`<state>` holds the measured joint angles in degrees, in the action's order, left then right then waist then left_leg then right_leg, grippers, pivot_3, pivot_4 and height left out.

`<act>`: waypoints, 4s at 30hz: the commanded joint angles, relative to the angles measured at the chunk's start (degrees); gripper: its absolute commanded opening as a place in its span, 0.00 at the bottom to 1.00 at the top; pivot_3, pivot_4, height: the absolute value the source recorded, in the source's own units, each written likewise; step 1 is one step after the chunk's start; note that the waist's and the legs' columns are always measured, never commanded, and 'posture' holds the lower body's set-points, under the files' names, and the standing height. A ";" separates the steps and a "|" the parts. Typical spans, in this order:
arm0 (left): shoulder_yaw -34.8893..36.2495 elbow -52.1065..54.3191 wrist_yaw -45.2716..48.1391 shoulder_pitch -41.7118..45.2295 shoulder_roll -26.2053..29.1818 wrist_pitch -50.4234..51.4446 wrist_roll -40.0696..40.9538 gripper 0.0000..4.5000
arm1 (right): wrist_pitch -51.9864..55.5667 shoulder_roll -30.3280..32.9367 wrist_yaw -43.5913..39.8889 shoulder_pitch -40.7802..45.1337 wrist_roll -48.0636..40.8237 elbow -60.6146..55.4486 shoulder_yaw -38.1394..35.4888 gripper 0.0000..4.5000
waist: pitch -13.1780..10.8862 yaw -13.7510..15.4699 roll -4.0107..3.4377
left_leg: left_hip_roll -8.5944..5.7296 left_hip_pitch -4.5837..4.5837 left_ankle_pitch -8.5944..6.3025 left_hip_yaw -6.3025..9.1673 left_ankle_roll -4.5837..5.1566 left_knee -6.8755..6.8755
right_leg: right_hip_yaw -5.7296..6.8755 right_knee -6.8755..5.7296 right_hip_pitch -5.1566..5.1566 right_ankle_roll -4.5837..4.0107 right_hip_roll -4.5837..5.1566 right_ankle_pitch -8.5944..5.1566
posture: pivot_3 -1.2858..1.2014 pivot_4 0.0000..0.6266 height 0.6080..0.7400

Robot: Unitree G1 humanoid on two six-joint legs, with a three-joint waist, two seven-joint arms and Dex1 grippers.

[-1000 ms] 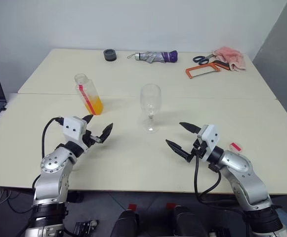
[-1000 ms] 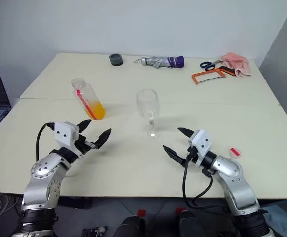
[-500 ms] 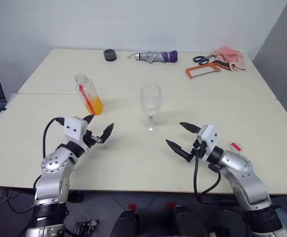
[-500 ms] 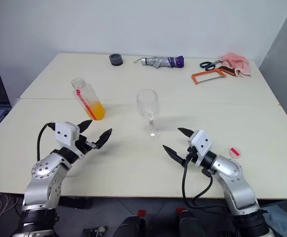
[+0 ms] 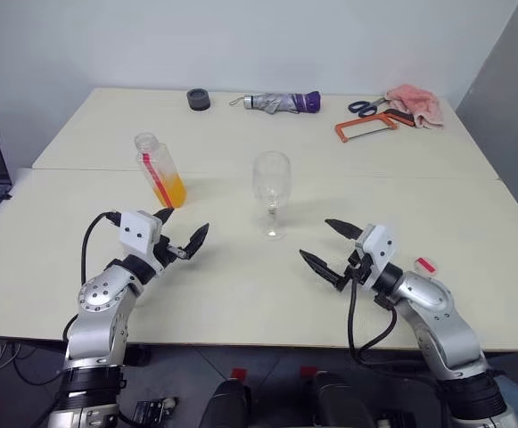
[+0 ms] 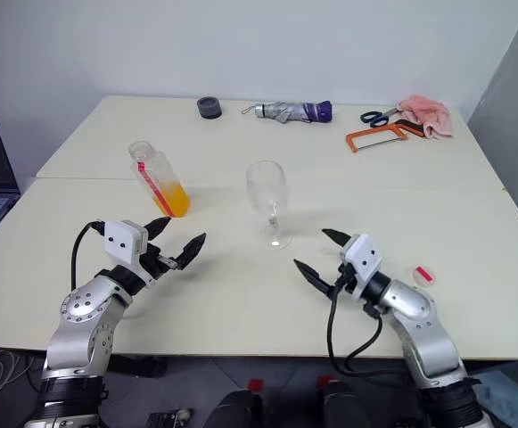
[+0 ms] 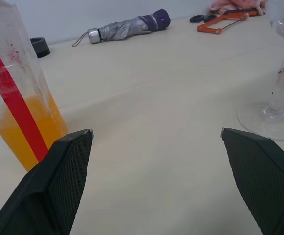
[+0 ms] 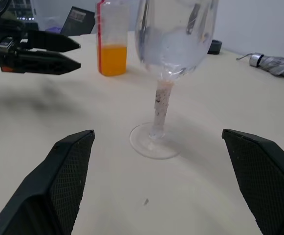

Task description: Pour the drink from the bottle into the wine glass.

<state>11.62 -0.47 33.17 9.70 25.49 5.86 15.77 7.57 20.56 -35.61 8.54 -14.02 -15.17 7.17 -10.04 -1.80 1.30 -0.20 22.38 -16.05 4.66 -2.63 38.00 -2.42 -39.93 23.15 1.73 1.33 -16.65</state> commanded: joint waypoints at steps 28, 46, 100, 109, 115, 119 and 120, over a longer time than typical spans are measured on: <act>0.05 2.03 0.25 0.78 -0.01 -0.86 0.81 1.00 | -3.86 -0.60 3.26 1.89 3.37 1.60 -2.48 0.99 | 0.00 0.00 0.00 | 0.00 0.00 0.00 0.00 0.00 0.00 | 0.00 0.00 0.00 0.00 0.00 0.00 | 0.52 0.24 1.00; -0.08 1.17 0.33 1.39 -0.01 -1.17 0.54 1.00 | -6.20 -0.77 5.86 2.44 6.70 4.34 -2.31 0.99 | 0.00 0.00 0.00 | -0.01 0.00 0.00 0.00 0.00 0.00 | 0.00 -0.01 0.00 0.00 0.00 0.00 | 0.52 0.24 1.00; 6.78 -7.21 -12.55 5.87 0.35 -1.48 -0.15 1.00 | 5.99 0.75 -5.72 2.94 -4.46 -6.54 1.17 0.99 | 0.00 0.00 0.00 | -0.01 0.00 0.00 0.01 0.00 0.01 | 0.01 -0.01 0.00 0.00 0.01 0.00 | 0.52 0.24 1.00; 6.17 -8.40 -10.80 7.61 2.26 -1.44 -0.53 1.00 | 7.95 1.11 -6.42 3.08 -5.71 -8.10 1.26 0.99 | 0.00 -0.01 0.00 | -0.03 0.00 0.00 0.01 0.00 0.01 | 0.01 -0.01 0.00 0.00 0.01 0.00 | 0.52 0.24 1.00; 6.49 -9.17 -11.87 9.19 2.36 -0.88 -0.69 1.00 | 8.45 1.17 -6.44 3.42 -6.05 -8.30 1.43 0.99 | 0.00 0.00 0.00 | -0.03 0.00 0.00 0.02 -0.01 0.01 | 0.02 -0.01 0.00 0.00 0.01 0.00 | 0.52 0.24 1.00; 6.47 -9.38 -11.87 9.41 2.31 -0.77 -0.88 1.00 | 8.55 1.22 -6.35 3.37 -5.97 -8.43 1.51 0.99 | 0.00 -0.01 0.00 | -0.03 0.00 0.00 0.01 -0.01 0.01 | 0.02 -0.01 0.00 0.00 0.01 0.00 | 0.52 0.24 1.00; 6.48 -9.35 -11.87 9.41 2.29 -0.74 -0.90 1.00 | 8.58 1.24 -6.34 3.33 -5.98 -8.49 1.50 0.99 | 0.00 -0.01 0.00 | -0.03 0.00 0.00 0.01 -0.01 0.01 | 0.02 -0.01 0.00 0.00 0.01 0.00 | 0.52 0.24 1.00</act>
<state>17.31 -10.16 21.78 18.49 27.02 5.71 15.08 16.32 21.53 -41.63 11.27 -19.11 -20.68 8.68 -10.04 -1.81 1.31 -0.22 22.38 -16.05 4.67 -2.64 38.01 -2.40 -39.94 23.15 1.73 1.33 -16.65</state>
